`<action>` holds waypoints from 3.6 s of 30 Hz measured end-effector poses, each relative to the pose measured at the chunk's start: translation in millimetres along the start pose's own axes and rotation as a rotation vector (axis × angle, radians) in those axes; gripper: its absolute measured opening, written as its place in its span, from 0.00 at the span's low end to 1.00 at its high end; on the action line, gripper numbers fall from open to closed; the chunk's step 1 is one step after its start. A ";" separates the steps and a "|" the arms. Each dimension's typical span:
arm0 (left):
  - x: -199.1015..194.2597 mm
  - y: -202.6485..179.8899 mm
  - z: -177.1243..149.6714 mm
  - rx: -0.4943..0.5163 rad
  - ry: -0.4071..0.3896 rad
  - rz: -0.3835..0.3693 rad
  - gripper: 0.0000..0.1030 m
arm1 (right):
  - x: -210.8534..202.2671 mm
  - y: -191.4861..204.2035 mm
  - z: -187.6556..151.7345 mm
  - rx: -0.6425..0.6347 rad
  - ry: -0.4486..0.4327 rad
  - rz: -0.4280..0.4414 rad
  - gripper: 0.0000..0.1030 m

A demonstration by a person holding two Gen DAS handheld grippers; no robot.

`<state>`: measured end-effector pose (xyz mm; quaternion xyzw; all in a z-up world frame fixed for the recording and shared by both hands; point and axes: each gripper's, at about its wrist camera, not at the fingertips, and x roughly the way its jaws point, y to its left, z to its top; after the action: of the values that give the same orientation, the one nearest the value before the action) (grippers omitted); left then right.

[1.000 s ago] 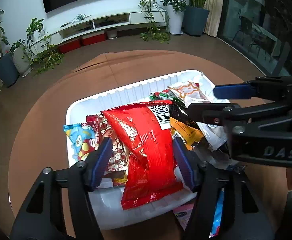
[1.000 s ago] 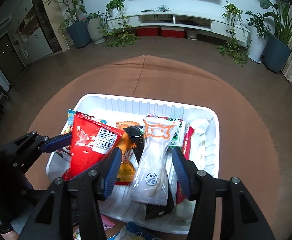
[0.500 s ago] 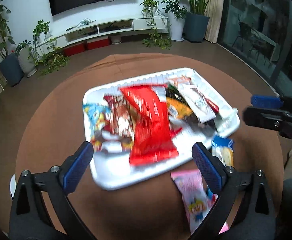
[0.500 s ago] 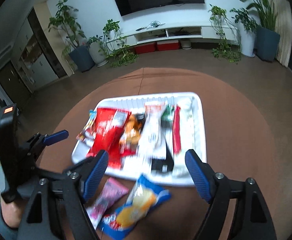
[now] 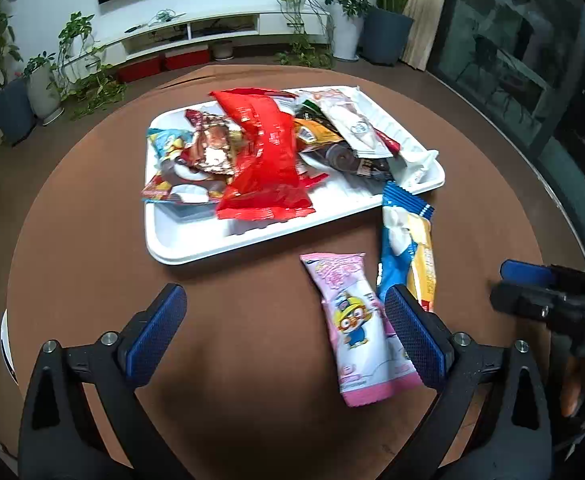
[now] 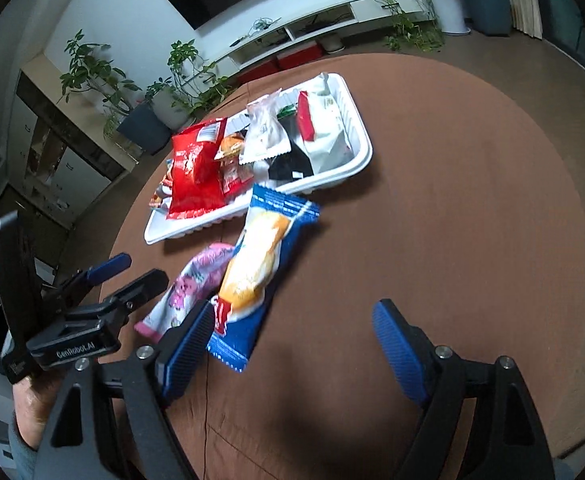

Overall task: Organize snacks
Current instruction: 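Withdraw both grippers from the tray toward the remaining packets, then grasp the pink cartoon-print packet with the left gripper, then grasp the blue-white cake packet with the right gripper, then carry the pink packet and blue cake packet over the tray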

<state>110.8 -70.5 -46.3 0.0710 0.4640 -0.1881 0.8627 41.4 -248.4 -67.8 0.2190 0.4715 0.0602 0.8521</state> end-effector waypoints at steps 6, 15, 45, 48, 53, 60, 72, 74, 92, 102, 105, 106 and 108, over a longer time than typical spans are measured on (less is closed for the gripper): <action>17.3 -11.2 12.0 0.032 0.055 0.031 0.98 | 3.5 -2.4 -8.9 0.011 0.012 0.000 0.81; 54.2 -23.3 18.0 0.092 0.139 0.035 0.68 | 3.6 2.4 -18.5 -0.013 0.013 -0.004 0.81; 27.5 20.3 -35.8 0.003 0.069 -0.054 0.25 | 50.9 48.3 10.0 -0.072 0.081 -0.094 0.81; 19.3 31.4 -48.3 -0.040 0.048 -0.051 0.25 | 62.4 58.5 11.1 -0.099 0.098 -0.131 0.81; 17.4 36.7 -56.4 -0.065 0.045 -0.053 0.25 | 74.4 72.1 12.3 -0.158 0.101 -0.211 0.82; 13.6 34.6 -59.7 -0.073 0.032 -0.057 0.25 | 76.3 81.1 7.0 -0.272 0.107 -0.320 0.63; 14.8 31.8 -61.4 -0.071 0.033 -0.056 0.25 | 54.1 65.6 -10.8 -0.320 0.142 -0.328 0.28; 14.2 31.4 -61.0 -0.070 0.033 -0.054 0.25 | 48.1 60.9 -14.6 -0.309 0.141 -0.310 0.28; 2.2 31.2 -55.5 -0.066 0.008 -0.047 0.25 | -6.0 20.8 5.1 -0.179 0.034 -0.244 0.27; -12.6 48.3 -17.6 -0.082 -0.049 -0.041 0.25 | -18.5 14.0 49.4 -0.148 -0.033 -0.223 0.27; -19.7 60.6 4.9 -0.097 -0.080 -0.037 0.25 | -24.7 10.2 70.4 -0.135 -0.064 -0.214 0.27; -22.0 64.0 11.3 -0.097 -0.089 -0.030 0.25 | -26.9 9.7 76.6 -0.133 -0.074 -0.212 0.27; -26.9 71.4 27.1 -0.102 -0.110 -0.025 0.25 | -30.8 9.6 91.4 -0.131 -0.094 -0.200 0.27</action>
<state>146.2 -5.9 -12.5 0.0107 0.4257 -0.1784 0.8870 101.3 -278.2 2.2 0.1171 0.4457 -0.0046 0.8875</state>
